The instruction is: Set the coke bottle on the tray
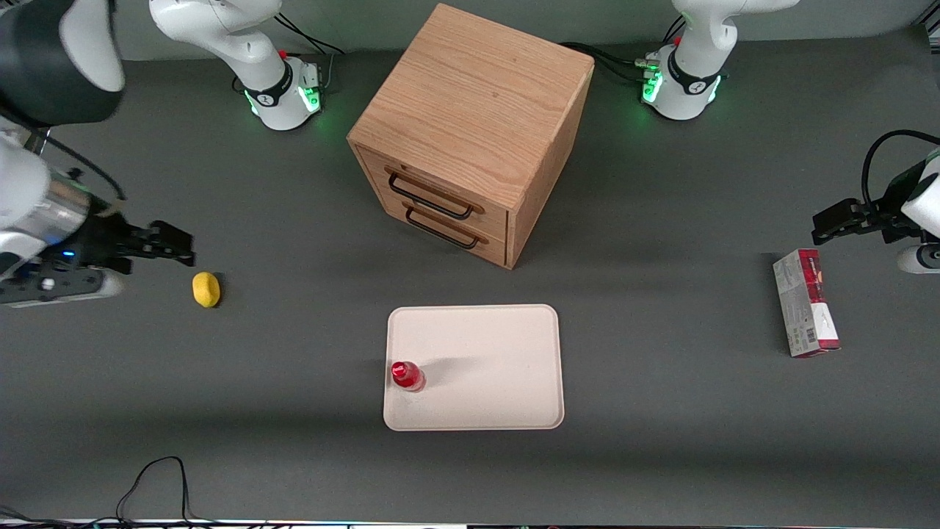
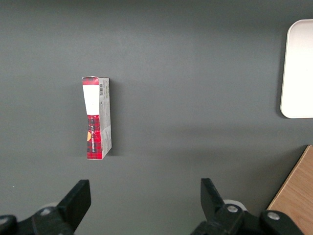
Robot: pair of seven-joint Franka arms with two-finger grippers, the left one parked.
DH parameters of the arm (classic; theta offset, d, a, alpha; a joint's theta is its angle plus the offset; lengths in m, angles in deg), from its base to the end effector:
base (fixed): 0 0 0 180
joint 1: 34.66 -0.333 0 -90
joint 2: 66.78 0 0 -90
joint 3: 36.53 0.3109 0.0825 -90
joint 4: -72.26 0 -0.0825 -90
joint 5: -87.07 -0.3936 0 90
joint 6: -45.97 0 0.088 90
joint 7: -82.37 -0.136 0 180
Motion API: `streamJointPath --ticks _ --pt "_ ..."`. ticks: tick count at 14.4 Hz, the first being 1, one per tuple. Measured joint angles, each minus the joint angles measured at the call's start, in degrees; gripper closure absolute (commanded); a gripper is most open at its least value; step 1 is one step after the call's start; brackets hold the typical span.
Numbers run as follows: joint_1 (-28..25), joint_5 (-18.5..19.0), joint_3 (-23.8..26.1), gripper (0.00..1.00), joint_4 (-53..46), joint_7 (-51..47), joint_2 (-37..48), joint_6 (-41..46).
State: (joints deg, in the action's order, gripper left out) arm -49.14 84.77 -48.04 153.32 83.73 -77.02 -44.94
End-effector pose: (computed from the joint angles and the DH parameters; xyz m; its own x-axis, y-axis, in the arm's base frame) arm 0.6164 0.0475 0.5632 0.9970 0.0779 -0.0032 0.0778 -0.9970 -0.0047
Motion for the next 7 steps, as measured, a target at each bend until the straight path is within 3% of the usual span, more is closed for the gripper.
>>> streamJointPath --ticks 4,7 --pt "8.3 0.0 4.0 0.00 5.0 2.1 4.4 -1.4" --pt "11.1 0.3 5.4 0.00 5.3 2.5 5.2 -1.4"
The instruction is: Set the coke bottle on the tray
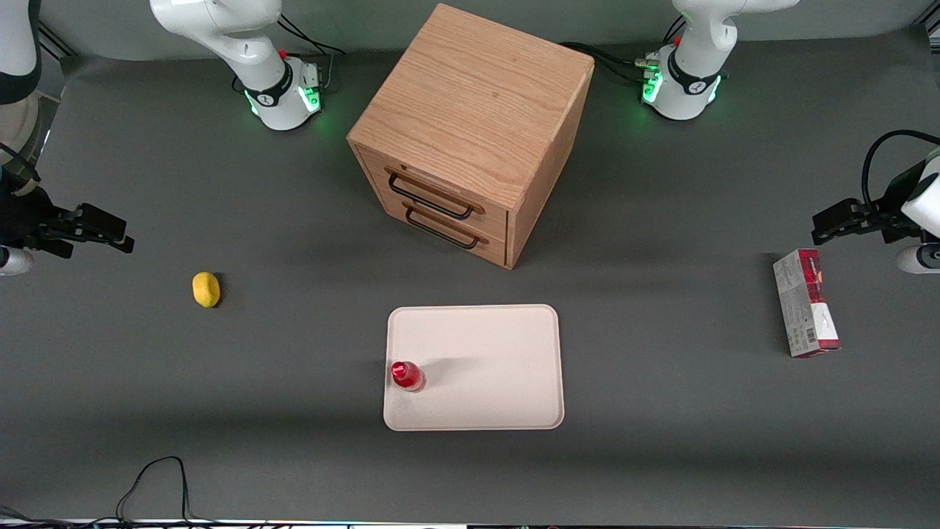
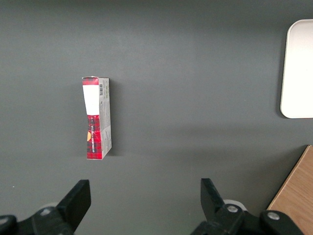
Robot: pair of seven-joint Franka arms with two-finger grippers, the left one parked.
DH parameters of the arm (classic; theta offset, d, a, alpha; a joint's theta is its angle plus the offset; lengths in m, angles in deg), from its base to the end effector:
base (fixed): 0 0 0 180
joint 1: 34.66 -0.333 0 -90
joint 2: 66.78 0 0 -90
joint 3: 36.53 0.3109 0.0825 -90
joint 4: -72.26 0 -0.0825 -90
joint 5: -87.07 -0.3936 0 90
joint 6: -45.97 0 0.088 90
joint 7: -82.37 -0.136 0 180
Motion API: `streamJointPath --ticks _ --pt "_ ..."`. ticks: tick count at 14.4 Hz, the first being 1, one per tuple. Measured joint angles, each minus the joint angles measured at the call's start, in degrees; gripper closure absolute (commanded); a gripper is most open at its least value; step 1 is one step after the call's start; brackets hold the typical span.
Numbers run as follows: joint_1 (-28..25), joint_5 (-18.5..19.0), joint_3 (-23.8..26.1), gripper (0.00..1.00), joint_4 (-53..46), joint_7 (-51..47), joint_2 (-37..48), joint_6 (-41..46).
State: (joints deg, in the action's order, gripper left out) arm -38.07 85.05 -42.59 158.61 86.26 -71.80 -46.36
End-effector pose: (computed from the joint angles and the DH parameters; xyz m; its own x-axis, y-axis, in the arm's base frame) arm 0.5947 -0.0204 0.5744 0.9996 0.0208 0.0190 0.0212 -0.9995 -0.0248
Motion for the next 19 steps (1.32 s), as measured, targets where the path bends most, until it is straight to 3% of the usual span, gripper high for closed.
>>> streamJointPath --ticks 4,19 --pt "0.1 3.0 0.6 0.00 0.1 -0.1 0.4 0.6" --pt "-0.2 2.1 -0.3 0.00 0.4 -0.2 0.5 3.2"
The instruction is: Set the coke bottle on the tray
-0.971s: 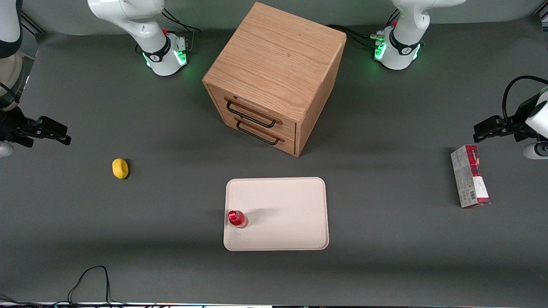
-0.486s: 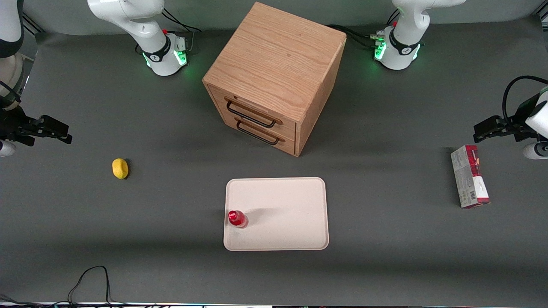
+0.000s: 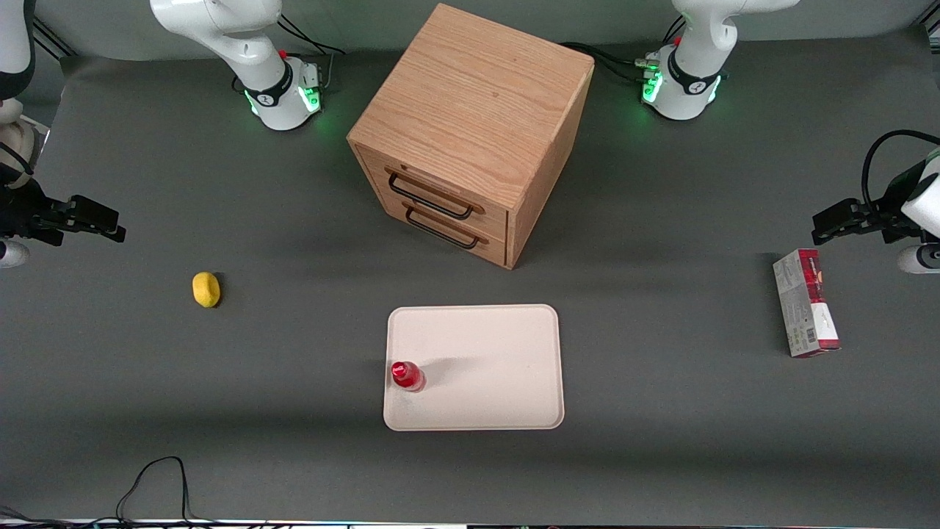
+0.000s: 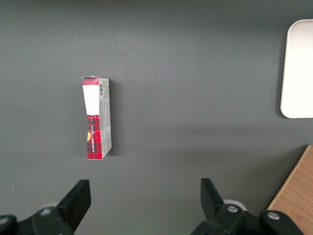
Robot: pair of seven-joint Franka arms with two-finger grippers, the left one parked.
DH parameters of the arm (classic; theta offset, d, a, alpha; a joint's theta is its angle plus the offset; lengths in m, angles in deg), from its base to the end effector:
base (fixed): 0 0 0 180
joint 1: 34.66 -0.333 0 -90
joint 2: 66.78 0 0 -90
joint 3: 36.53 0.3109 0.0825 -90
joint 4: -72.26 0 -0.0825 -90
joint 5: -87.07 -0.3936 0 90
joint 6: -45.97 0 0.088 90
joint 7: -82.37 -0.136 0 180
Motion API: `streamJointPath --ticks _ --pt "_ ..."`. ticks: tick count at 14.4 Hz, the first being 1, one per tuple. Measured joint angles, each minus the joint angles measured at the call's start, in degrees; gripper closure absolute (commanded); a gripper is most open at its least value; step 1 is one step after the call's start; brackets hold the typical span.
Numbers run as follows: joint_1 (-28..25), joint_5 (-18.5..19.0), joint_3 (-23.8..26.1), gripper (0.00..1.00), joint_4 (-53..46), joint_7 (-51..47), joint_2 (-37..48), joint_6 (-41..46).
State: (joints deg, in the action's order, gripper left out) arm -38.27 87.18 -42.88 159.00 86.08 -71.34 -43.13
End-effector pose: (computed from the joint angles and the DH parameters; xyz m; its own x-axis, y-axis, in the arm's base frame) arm 0.5844 -0.0259 0.5709 0.9991 0.0169 -0.0385 0.0173 -0.9998 0.0082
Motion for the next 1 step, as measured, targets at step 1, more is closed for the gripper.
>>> streamJointPath --ticks 1 --pt "0.0 0.0 0.0 0.00 0.0 0.0 0.0 0.1"
